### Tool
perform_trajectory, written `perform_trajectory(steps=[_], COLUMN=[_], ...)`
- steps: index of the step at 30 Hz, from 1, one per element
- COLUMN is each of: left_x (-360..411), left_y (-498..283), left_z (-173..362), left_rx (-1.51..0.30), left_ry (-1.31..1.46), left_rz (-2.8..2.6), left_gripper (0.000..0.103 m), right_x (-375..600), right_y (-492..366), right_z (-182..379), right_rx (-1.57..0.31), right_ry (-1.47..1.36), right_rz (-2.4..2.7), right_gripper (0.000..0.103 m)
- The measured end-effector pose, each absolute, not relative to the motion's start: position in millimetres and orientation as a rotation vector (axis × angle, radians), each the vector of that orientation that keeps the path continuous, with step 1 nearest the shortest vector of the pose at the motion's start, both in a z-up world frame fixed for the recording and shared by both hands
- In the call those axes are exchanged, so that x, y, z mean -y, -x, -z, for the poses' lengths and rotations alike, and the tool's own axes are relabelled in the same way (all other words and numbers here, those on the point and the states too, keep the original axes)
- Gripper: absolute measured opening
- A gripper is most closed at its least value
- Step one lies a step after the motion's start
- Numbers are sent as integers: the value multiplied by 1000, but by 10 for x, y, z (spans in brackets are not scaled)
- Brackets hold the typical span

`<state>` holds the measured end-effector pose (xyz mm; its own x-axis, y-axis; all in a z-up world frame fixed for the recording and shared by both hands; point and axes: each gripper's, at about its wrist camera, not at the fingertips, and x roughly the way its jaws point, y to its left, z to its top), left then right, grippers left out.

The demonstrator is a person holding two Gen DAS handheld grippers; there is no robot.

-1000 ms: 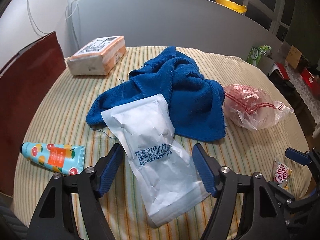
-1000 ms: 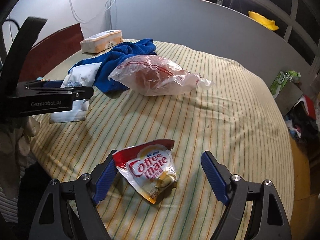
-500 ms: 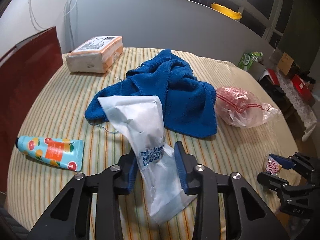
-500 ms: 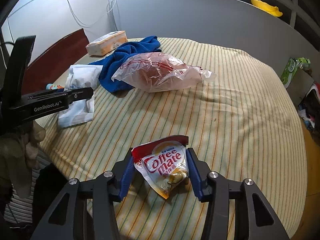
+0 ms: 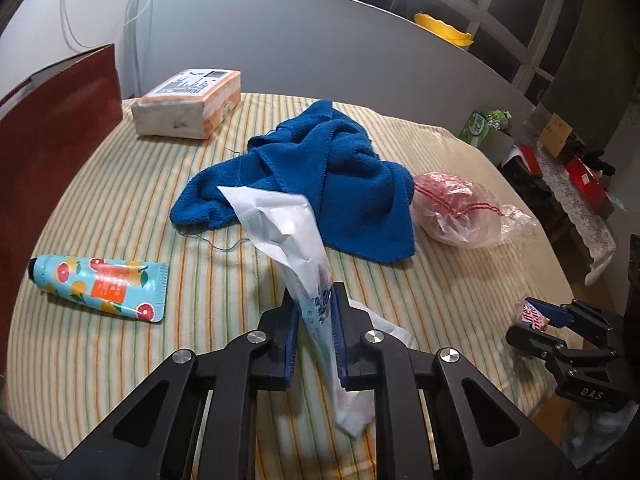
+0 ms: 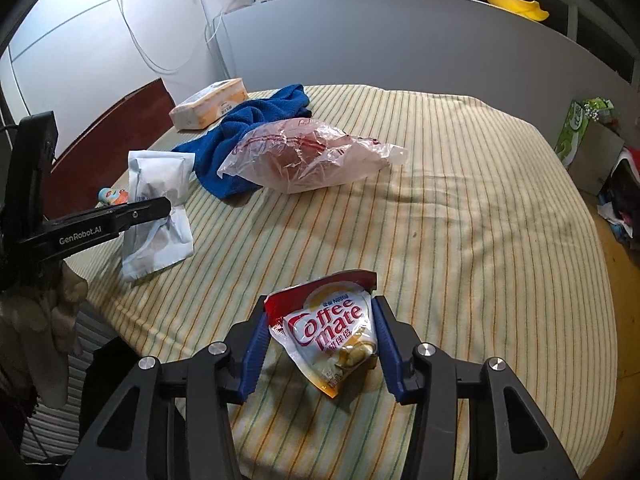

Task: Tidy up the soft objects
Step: 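Carry the white packet and Coffee-mate sachet with both grippers toward the shoebox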

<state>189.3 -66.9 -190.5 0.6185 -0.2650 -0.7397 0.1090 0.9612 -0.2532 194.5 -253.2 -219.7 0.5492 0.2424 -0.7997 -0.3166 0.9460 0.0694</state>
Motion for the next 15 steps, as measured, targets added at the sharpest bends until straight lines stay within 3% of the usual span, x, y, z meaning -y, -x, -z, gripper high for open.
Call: perform_trajectory(steps=[15], left_x=[493], left_y=[-1760], left_z=[1635], left_rx=[-798], left_ry=[255], left_rz=[244], left_gripper=[10], right_x=[2546], right_y=[-1834], right_z=[1943], right_rx=[-875], right_ry=[63], right_rz=[-336], right_gripper=[44])
